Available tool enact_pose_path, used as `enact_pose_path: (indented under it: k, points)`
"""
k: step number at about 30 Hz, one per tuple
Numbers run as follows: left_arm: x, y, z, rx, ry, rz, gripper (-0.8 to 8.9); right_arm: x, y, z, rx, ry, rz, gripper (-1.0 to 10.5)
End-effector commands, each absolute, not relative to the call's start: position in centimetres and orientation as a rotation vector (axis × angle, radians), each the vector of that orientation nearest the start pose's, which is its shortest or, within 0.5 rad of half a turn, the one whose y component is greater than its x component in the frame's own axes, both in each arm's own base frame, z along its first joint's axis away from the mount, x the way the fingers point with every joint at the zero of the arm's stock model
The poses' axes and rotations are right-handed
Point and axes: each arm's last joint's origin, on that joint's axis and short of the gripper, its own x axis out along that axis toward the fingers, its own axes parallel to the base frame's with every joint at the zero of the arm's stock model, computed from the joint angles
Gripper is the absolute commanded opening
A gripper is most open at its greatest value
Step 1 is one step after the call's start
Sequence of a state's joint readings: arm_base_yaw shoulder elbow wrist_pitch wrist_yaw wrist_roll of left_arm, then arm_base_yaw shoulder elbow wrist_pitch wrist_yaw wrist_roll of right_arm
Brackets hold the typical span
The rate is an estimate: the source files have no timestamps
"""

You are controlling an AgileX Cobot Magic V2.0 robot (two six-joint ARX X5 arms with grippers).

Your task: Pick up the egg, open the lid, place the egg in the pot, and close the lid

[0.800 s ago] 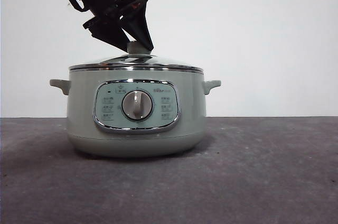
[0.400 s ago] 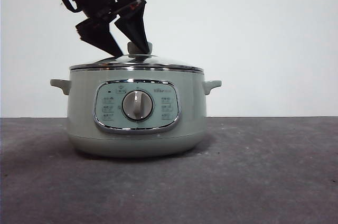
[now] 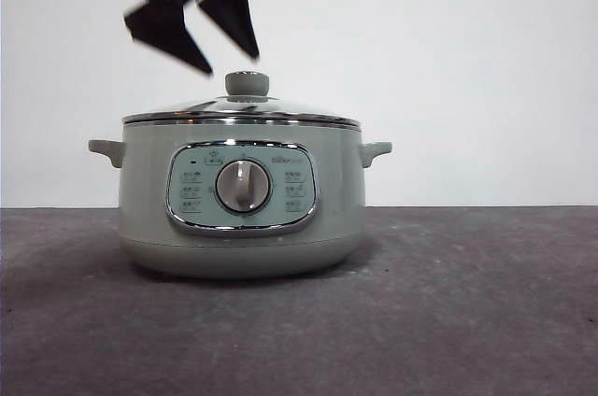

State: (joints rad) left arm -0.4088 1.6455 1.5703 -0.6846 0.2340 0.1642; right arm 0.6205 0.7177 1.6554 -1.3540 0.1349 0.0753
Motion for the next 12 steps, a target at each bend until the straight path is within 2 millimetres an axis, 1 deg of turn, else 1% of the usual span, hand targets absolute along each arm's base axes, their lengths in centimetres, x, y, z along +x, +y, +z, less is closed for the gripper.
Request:
enact_pose_path:
  k: [1, 5, 8, 12]
  points:
    - [30.9, -14.2, 36.9, 0.207, 0.663, -0.675, 4.22, 0.7, 0.0, 46.8, -0.083, 0.437, 0.456, 4.6]
    - [27.8, -12.9, 39.7, 0.177, 0.634, -0.673, 4.12, 0.7, 0.0, 46.8, -0.084, 0.439, 0.455, 4.6]
    - [24.9, -11.7, 41.5, 0.142, 0.635, -0.695, 4.08, 0.9, 0.1, 46.8, -0.086, 0.443, 0.456, 4.6]
    - [20.8, -10.2, 43.4, 0.088, 0.637, -0.776, 4.08, 1.1, 0.3, 46.8, -0.085, 0.453, 0.473, 4.6]
